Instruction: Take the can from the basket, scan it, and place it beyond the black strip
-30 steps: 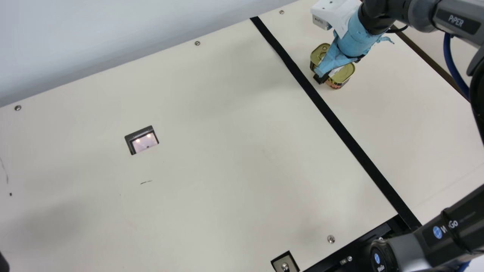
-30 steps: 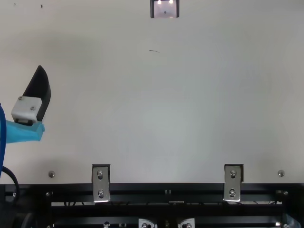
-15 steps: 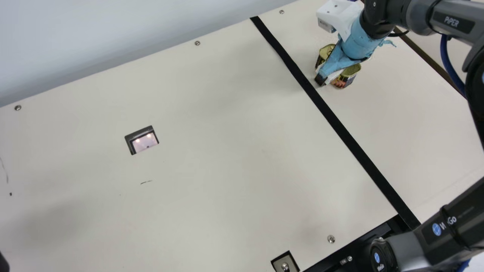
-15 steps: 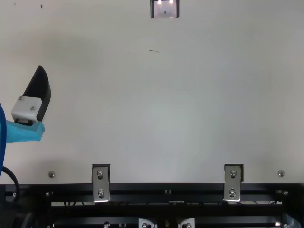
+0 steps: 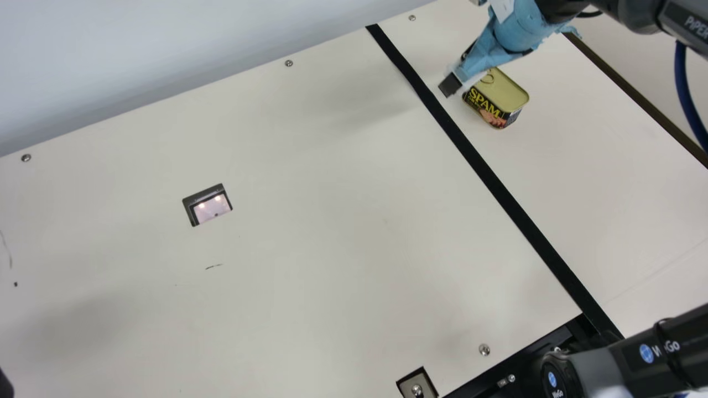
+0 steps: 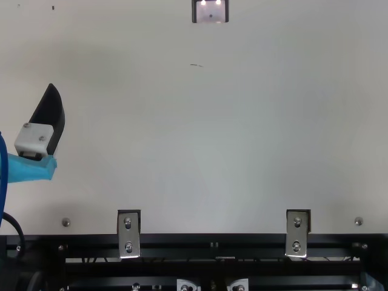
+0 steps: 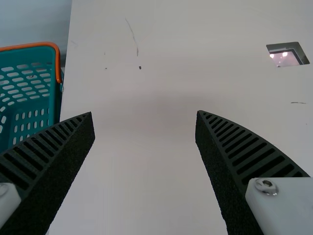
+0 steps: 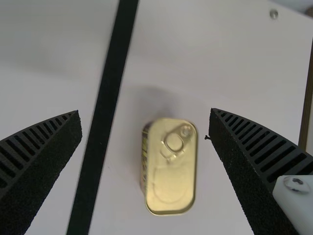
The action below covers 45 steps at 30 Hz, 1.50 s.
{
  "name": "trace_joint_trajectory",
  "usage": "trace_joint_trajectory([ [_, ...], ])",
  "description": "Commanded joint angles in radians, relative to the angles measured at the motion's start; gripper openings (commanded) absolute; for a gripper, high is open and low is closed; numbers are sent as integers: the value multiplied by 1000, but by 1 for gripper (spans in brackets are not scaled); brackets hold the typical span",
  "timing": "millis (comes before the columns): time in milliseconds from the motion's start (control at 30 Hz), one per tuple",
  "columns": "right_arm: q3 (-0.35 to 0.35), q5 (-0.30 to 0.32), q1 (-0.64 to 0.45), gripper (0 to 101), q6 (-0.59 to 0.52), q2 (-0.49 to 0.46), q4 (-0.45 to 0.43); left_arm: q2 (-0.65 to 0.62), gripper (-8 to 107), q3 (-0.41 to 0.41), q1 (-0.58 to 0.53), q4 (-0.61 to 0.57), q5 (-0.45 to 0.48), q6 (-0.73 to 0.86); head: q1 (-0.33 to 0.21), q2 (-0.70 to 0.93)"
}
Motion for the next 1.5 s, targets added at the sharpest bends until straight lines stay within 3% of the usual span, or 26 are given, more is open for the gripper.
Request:
trace_joint_trajectory([
  [0, -7, -3, 24, 101, -34, -10, 55, 0, 90, 0, 0, 0, 0, 0, -32, -10],
  [167, -25, -10, 92, 101, -93, -28, 143, 0, 90, 0, 0, 0, 0, 0, -32, -10],
  [400, -50, -53, 197, 101, -109, -37, 197, 0, 90, 0, 0, 0, 0, 0, -23, -4],
  [800, -90, -101, 352, 101, -153, -18, 305, 0, 90, 0, 0, 0, 0, 0, -19, 182],
  [1167, -104, -128, 412, 101, -179, -9, 362, 0, 90, 0, 0, 0, 0, 0, -5, 352],
  [1467, -87, -138, 429, 101, -196, -34, 392, 0, 90, 0, 0, 0, 0, 0, 41, 400],
])
